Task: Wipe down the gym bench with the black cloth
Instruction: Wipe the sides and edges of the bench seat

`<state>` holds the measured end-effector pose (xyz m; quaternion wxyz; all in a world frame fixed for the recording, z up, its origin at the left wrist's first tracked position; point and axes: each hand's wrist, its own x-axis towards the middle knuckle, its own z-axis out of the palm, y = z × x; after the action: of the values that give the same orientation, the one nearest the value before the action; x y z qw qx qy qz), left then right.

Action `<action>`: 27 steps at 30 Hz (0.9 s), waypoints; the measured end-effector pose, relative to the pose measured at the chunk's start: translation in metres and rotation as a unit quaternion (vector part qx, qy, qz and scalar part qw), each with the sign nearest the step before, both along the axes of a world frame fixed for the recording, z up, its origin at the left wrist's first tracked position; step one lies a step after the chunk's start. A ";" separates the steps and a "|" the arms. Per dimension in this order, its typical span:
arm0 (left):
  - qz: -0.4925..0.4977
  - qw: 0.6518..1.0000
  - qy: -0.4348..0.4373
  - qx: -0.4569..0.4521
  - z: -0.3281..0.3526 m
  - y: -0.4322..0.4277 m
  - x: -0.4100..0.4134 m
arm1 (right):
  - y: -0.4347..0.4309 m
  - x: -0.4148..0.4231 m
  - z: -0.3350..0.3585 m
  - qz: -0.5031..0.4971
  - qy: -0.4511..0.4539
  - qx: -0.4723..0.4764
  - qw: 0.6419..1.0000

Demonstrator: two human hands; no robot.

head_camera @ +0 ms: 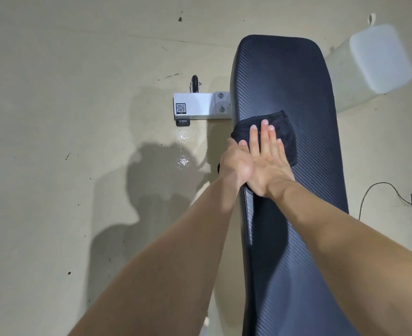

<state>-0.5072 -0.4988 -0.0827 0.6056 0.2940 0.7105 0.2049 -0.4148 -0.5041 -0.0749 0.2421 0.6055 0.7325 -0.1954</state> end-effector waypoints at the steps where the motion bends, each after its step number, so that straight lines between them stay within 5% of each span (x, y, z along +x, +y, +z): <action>1: -0.002 1.000 -0.005 -0.001 -0.001 -0.006 0.001 | -0.006 0.001 0.000 0.005 0.003 0.003 1.000; 14: -0.064 0.996 0.045 -0.040 0.006 -0.192 0.045 | -0.205 0.048 -0.001 0.019 -0.008 0.026 0.999; 19: 0.013 1.000 -0.004 -0.020 0.009 -0.136 0.033 | -0.149 0.033 -0.008 0.021 0.014 0.050 0.998; 27: -0.004 0.996 0.091 0.022 -0.014 0.057 -0.004 | 0.046 -0.012 -0.008 -0.003 0.064 0.089 0.994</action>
<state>-0.5111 -0.4416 -0.0962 0.5331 0.3275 0.7566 0.1903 -0.4273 -0.4584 -0.0830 0.1387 0.6131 0.7593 -0.1686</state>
